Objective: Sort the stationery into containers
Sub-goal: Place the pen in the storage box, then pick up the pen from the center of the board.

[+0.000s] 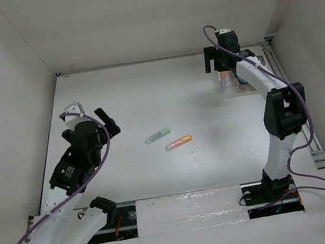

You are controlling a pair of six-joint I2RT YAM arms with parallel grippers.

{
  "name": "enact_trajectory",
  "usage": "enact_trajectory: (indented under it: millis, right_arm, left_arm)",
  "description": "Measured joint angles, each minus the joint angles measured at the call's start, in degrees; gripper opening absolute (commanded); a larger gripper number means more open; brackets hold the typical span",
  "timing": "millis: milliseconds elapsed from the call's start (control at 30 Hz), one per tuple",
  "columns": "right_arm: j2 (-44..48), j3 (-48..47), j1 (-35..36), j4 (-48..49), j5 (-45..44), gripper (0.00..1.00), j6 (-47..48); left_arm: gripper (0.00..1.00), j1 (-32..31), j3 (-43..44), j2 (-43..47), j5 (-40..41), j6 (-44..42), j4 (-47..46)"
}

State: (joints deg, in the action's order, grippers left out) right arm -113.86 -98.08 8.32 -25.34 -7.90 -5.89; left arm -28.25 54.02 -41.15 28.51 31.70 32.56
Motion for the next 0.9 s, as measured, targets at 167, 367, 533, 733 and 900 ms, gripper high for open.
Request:
enact_trajectory:
  millis: [167, 367, 533, 733, 900]
  right_arm:
    - [11.3, 9.9, 13.4, 1.9, -8.2, 1.0, -4.2]
    - [14.0, 23.2, 34.1, 5.3, -15.0, 1.0, -17.4]
    - [11.1, 27.4, 39.8, 5.2, -16.9, 1.0, -24.3]
    - [4.5, 21.2, 43.7, 3.1, -19.2, 1.0, -34.7]
    - [4.3, 20.4, 46.2, -2.8, -24.2, 1.0, -47.1]
  left_arm:
    - [1.0, 0.0, 0.0, 0.1, 0.8, 0.3, 0.0]
    - [1.0, 0.0, 0.0, 0.0, 3.7, 2.0, 1.1]
    - [1.0, 0.0, 0.0, -0.4, 5.4, 3.1, 2.0]
    - [1.0, 0.0, 0.0, -0.9, 6.8, 4.3, 2.9]
    - [1.0, 0.0, 0.0, -0.7, 7.2, 4.5, 3.0]
